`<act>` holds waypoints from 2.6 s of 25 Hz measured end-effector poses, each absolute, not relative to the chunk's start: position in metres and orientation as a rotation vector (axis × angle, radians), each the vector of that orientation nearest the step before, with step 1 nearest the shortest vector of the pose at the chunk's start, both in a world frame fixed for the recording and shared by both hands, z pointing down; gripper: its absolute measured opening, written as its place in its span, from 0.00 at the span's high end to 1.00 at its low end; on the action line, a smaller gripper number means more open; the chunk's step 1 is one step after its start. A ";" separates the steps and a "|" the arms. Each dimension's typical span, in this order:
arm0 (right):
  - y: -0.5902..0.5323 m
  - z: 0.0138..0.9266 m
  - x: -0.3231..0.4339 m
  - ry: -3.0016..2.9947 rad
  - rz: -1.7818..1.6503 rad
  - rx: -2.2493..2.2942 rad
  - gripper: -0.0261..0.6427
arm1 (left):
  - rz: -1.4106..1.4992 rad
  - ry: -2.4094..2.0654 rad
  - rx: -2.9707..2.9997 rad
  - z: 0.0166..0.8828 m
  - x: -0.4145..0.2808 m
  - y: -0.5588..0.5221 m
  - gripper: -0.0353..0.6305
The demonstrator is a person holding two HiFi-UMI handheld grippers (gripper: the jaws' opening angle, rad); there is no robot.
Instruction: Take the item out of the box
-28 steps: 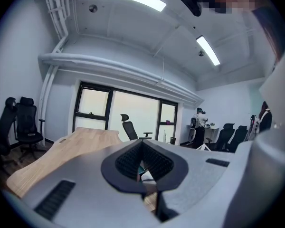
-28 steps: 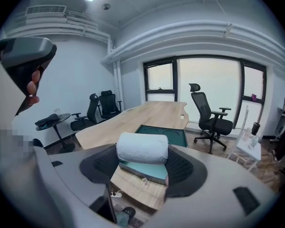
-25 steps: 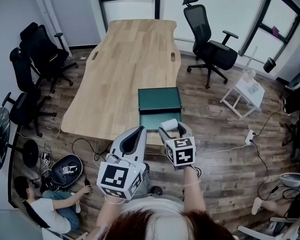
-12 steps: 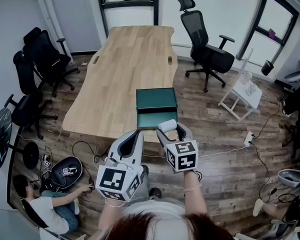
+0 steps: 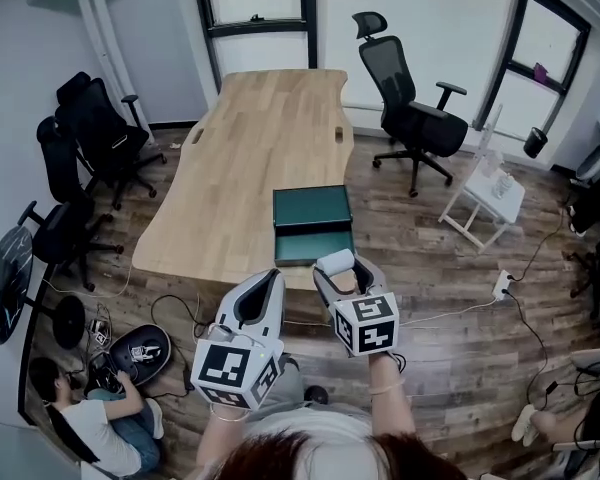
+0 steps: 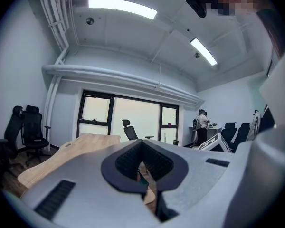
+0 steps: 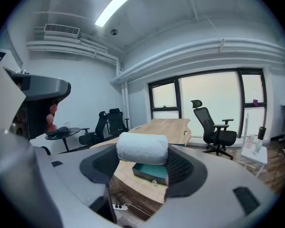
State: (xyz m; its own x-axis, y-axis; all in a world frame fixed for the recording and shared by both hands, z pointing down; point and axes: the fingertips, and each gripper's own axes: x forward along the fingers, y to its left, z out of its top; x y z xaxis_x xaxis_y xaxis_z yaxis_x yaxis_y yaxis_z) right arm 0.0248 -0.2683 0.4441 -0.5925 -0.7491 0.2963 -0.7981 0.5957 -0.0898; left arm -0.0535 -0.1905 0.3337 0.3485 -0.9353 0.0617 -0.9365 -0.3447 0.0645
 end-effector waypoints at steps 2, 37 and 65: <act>-0.264 0.440 0.027 -2.607 0.305 1.283 0.49 | 0.032 -1.741 2.510 0.336 -0.051 -0.189 0.94; -0.146 0.367 0.032 -2.751 0.192 1.359 0.49 | 0.002 -1.671 2.549 0.335 -0.050 -0.097 0.94; -0.055 0.323 0.033 -2.745 0.009 1.472 0.49 | -0.029 -1.641 2.558 0.331 -0.062 -0.024 0.94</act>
State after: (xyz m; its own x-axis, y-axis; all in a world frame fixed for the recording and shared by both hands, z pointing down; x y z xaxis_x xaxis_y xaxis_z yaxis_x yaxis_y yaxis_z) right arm 0.0333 -0.0552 0.3228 -0.5527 -0.8329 0.0267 -0.8331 0.5531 0.0075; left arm -0.0618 -0.0243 0.3312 0.4184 -0.9074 0.0393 -0.9055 -0.4133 0.0965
